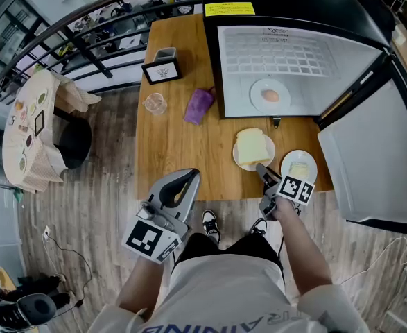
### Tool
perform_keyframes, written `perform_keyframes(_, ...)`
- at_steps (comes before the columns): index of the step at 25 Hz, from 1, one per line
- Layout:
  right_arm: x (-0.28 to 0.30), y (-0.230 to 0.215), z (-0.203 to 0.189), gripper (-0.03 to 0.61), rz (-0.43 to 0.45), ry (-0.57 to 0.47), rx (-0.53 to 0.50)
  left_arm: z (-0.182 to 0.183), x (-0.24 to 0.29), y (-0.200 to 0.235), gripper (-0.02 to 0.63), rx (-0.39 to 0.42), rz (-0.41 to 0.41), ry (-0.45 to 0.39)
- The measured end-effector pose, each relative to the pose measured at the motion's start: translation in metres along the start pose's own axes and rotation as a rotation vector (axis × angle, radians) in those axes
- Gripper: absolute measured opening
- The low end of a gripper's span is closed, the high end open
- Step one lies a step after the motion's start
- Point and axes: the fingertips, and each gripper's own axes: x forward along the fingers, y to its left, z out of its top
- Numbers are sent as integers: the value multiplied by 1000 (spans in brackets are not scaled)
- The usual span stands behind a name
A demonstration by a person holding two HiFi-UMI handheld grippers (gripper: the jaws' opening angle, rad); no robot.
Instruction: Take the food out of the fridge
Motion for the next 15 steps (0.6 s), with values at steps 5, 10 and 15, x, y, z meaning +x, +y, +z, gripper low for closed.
perform_keyframes(5, 5, -5, -12, 147, -78, 89, -239, 1, 2, 0, 6, -5, -3, -1)
perform_keyframes(10, 7, -14, -15, 148, -134, 128, -331, -1, 1, 1, 6, -12, 2, 4)
perform_keyframes(15, 8, -22, -22, 152, -213, 208, -460, -1, 1, 2, 6, -16, 1, 4)
